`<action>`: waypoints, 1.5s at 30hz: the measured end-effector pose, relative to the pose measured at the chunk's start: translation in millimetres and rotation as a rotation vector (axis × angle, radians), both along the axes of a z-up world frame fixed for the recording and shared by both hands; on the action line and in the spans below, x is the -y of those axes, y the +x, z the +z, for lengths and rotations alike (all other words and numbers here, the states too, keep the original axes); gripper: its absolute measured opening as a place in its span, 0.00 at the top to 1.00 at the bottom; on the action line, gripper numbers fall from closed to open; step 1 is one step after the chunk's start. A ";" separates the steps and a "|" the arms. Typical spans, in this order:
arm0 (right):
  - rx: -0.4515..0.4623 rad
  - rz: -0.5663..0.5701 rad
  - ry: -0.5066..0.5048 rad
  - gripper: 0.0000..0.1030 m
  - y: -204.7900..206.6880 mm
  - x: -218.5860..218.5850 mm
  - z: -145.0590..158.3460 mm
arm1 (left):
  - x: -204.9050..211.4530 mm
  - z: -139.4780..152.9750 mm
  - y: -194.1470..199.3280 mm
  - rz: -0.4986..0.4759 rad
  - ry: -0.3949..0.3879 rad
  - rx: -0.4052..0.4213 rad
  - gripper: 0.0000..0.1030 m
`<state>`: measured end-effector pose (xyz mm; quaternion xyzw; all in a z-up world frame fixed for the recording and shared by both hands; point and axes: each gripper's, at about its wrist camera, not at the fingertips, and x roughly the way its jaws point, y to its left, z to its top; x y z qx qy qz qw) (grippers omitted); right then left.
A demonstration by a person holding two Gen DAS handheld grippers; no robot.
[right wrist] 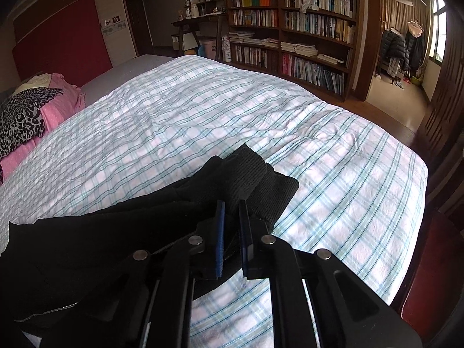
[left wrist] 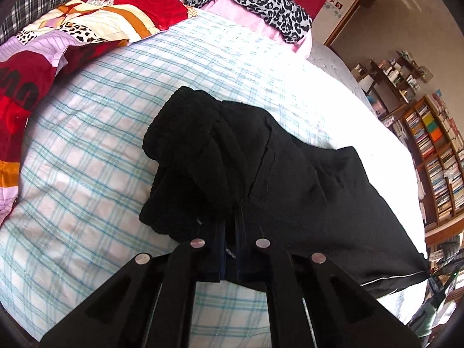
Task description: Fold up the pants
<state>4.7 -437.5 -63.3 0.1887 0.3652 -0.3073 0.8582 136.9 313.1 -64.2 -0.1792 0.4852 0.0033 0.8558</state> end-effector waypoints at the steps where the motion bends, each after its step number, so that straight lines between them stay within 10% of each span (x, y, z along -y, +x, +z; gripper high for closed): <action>1: -0.013 -0.007 0.001 0.92 -1.7 2.2 -4.6 | 2.3 -8.0 -3.1 -0.004 0.018 -0.020 0.96; 6: -0.101 -0.002 -0.003 0.85 -4.7 5.0 -44.7 | 6.4 -50.8 -7.8 -0.004 0.072 -0.078 0.94; 9: -0.119 -0.036 -0.061 0.36 -7.3 5.3 -38.4 | 21.7 -46.5 -6.6 -0.059 0.197 -0.065 0.91; 10: -0.110 -0.051 -0.062 0.33 -10.2 7.4 -33.8 | 25.6 -43.8 -5.8 -0.072 0.225 -0.069 0.90; 13: -0.067 -0.064 -0.080 0.33 -20.6 5.1 -15.0 | 32.8 -28.7 -8.8 -0.063 0.285 -0.047 0.83; 16: -0.044 -0.015 -0.130 0.33 -23.2 -18.1 3.0 | 40.7 -7.9 -17.0 -0.011 0.395 0.010 0.52; 23: 0.006 0.319 -0.034 0.33 12.2 -120.8 2.3 | 81.2 26.3 -27.5 -0.055 0.392 0.158 0.49; 30: -0.028 0.626 0.031 0.33 58.7 -213.5 -13.7 | 196.8 2.5 -8.4 -0.366 0.285 0.153 0.47; 45: -0.232 0.783 0.028 0.33 38.3 -250.0 -63.6 | 285.5 -72.0 -9.8 -0.664 0.284 0.015 0.41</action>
